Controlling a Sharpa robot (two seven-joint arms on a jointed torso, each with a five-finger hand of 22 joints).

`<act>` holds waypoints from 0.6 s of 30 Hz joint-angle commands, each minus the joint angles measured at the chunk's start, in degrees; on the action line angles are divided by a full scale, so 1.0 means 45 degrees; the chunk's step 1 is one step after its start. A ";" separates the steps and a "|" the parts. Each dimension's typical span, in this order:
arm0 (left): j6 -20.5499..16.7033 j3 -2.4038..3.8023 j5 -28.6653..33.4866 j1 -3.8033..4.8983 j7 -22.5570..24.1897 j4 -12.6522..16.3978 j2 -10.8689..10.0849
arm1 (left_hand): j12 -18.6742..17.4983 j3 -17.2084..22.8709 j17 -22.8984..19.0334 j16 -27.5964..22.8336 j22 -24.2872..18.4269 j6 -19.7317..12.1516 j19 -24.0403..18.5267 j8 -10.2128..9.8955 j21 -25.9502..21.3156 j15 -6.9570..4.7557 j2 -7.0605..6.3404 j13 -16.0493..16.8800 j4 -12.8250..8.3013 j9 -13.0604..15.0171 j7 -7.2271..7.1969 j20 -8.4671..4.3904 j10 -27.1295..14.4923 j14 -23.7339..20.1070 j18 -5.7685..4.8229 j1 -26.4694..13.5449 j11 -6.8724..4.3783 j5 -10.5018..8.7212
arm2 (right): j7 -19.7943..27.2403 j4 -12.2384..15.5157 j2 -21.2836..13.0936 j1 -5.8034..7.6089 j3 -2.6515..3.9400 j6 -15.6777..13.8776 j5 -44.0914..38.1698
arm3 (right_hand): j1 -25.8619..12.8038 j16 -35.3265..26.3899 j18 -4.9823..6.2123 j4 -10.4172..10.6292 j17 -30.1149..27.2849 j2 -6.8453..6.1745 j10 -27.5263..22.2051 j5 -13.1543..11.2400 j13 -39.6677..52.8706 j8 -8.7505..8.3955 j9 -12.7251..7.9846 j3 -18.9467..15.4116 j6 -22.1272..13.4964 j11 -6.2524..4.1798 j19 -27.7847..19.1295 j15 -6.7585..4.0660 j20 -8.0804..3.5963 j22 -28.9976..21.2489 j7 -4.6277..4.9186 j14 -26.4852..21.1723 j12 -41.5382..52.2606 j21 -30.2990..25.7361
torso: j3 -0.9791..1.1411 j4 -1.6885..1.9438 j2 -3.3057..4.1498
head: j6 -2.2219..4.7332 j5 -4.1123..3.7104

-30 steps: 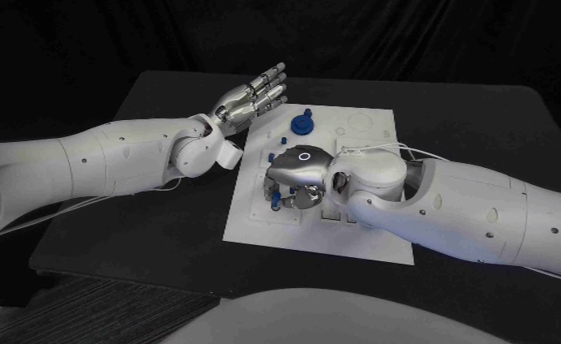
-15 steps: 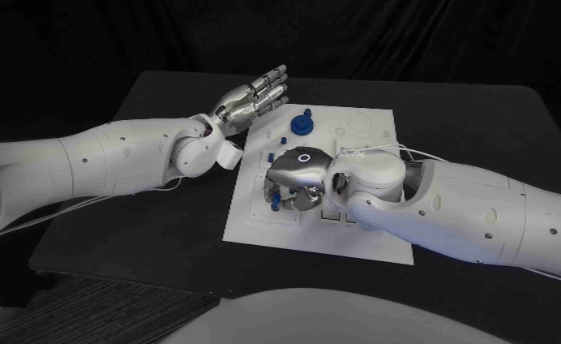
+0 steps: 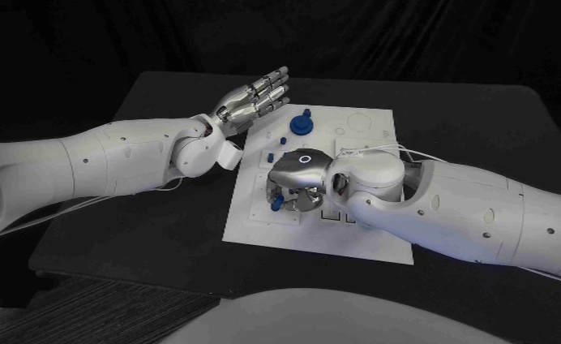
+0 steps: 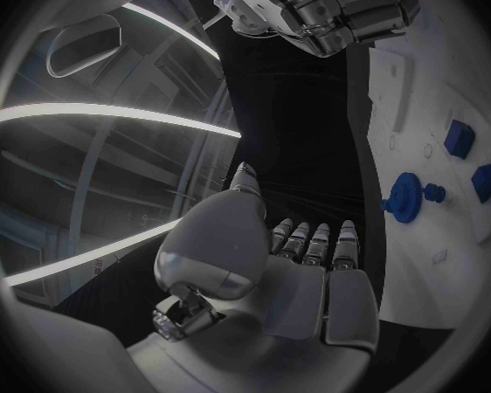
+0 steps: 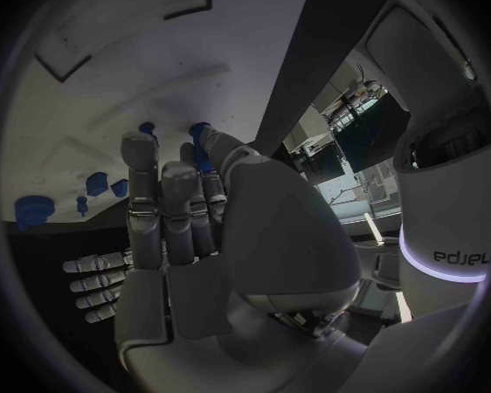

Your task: Assemble the parts on the task board

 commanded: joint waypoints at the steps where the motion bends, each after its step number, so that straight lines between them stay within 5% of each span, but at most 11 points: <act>1: 0.0246 0.0012 0.0069 -0.0016 0.1600 0.0012 0.0023 | -0.0044 0.0051 -0.0010 -0.0047 0.0002 0.0009 0.0022 -0.0007 -0.0026 0.0083 -0.0025 -0.0019 -0.0001 0.0015 0.0076 0.0119 0.0019 -0.0006 0.0119 0.0158 -0.0119 0.0056 | -0.0200 -0.0030 0.0019 -0.0073 -0.0013 0.0232 -0.0092 | -0.0063 -0.0121 0.0120 -0.0062 -0.0091 -0.0052 -0.0213 -0.0048 -0.0005 -0.0137 -0.0031 0.0036 -0.0191 0.0047 -0.0188 0.0006 0.0007 0.0789 0.0012 -0.0206 -0.0098 -0.0149 | 0.0000 0.0019 0.0009 | 0.0001 -0.0005; 4: 0.0261 0.0012 0.0069 -0.0017 0.1589 0.0009 0.0028 | -0.0044 0.0057 -0.0010 -0.0047 0.0001 0.0013 0.0021 -0.0006 -0.0026 0.0086 -0.0025 -0.0019 -0.0004 0.0015 0.0097 0.0123 0.0019 -0.0006 0.0120 0.0171 -0.0127 0.0075 | -0.0241 -0.0041 0.0024 -0.0092 -0.0013 0.0231 -0.0092 | -0.0132 -0.0133 0.0132 -0.0046 -0.0108 -0.0085 -0.0395 -0.0085 0.0006 -0.0234 -0.0056 0.0019 -0.0339 0.0073 -0.0250 0.0017 0.0023 0.0777 0.0017 -0.0257 -0.0131 -0.0205 | 0.0007 -0.0002 0.0015 | 0.0001 0.0020; 7: 0.0277 0.0012 0.0069 -0.0017 0.1578 0.0001 0.0043 | -0.0044 0.0084 -0.0010 -0.0047 -0.0002 0.0050 0.0021 0.0002 -0.0027 0.0094 -0.0022 -0.0019 -0.0011 0.0023 0.0203 0.0137 0.0019 -0.0006 0.0127 0.0228 -0.0166 0.0133 | -0.0298 -0.0051 0.0017 -0.0103 -0.0013 0.0185 -0.0092 | -0.0339 -0.0423 0.0287 0.0007 -0.0412 -0.0229 -0.1591 -0.0179 -0.0014 -0.0524 -0.0266 -0.0081 -0.1422 0.0215 -0.0650 -0.0064 -0.0020 0.0619 -0.0048 -0.0630 -0.0416 -0.0976 | 0.0003 0.0003 0.0008 | 0.0001 0.0014; 11: 0.0293 0.0012 0.0069 -0.0018 0.1565 -0.0009 0.0052 | -0.0044 0.0097 -0.0010 -0.0047 0.0000 0.0077 0.0022 0.0008 -0.0026 0.0096 -0.0019 -0.0019 -0.0010 0.0029 0.0272 0.0142 0.0019 -0.0006 0.0130 0.0254 -0.0190 0.0157 | -0.0301 -0.0068 0.0014 -0.0109 -0.0013 0.0119 -0.0092 | -0.0403 -0.0823 0.0407 -0.0076 -0.0881 -0.0195 -0.2828 -0.0335 0.0299 -0.0465 -0.0427 -0.0332 -0.2493 0.0352 -0.1286 0.0017 0.0049 0.0432 -0.0767 -0.1299 -0.0129 -0.2025 | 0.0000 0.0021 0.0000 | 0.0001 -0.0010; 13: 0.0297 0.0012 0.0069 -0.0019 0.1560 -0.0014 0.0053 | -0.0044 0.0100 -0.0010 -0.0047 -0.0001 0.0080 0.0021 0.0009 -0.0026 0.0097 -0.0019 -0.0019 -0.0011 0.0029 0.0286 0.0143 0.0019 -0.0006 0.0131 0.0260 -0.0195 0.0165 | -0.0286 -0.0070 0.0014 -0.0110 -0.0013 0.0087 -0.0092 | -0.0416 -0.0849 0.0407 -0.0086 -0.0932 -0.0154 -0.2933 -0.0367 0.0413 -0.0486 -0.0444 -0.0395 -0.2639 0.0366 -0.1369 0.0016 0.0084 0.0410 -0.0843 -0.1388 0.0046 -0.2157 | 0.0004 0.0017 0.0001 | 0.0001 -0.0017; 15: 0.0300 0.0012 0.0069 -0.0019 0.1554 -0.0021 0.0059 | -0.0044 0.0107 -0.0010 -0.0047 -0.0002 0.0084 0.0021 0.0010 -0.0026 0.0098 -0.0017 -0.0019 -0.0013 0.0030 0.0309 0.0144 0.0019 -0.0006 0.0132 0.0273 -0.0200 0.0184 | -0.0275 -0.0066 0.0011 -0.0111 -0.0013 0.0061 -0.0092 | -0.0439 -0.0796 0.0421 -0.0103 -0.0932 -0.0079 -0.3041 -0.0443 0.0680 -0.0480 -0.0487 -0.0525 -0.2910 0.0349 -0.1419 0.0020 0.0108 0.0408 -0.1179 -0.1465 0.0493 -0.2183 | 0.0005 0.0017 0.0002 | 0.0001 -0.0025; 18: 0.0307 0.0012 0.0069 -0.0020 0.1550 -0.0039 0.0072 | -0.0044 0.0112 -0.0010 -0.0047 -0.0002 0.0092 0.0021 0.0011 -0.0026 0.0098 -0.0018 -0.0019 -0.0017 0.0031 0.0334 0.0146 0.0019 -0.0006 0.0133 0.0285 -0.0210 0.0205 | -0.0252 -0.0067 0.0010 -0.0112 -0.0013 0.0021 -0.0092 | -0.0454 -0.0769 0.0424 -0.0103 -0.0927 -0.0066 -0.3106 -0.0489 0.0770 -0.0502 -0.0522 -0.0577 -0.3054 0.0348 -0.1419 0.0024 0.0112 0.0409 -0.1212 -0.1475 0.0643 -0.2172 | 0.0001 0.0020 0.0001 | 0.0001 -0.0023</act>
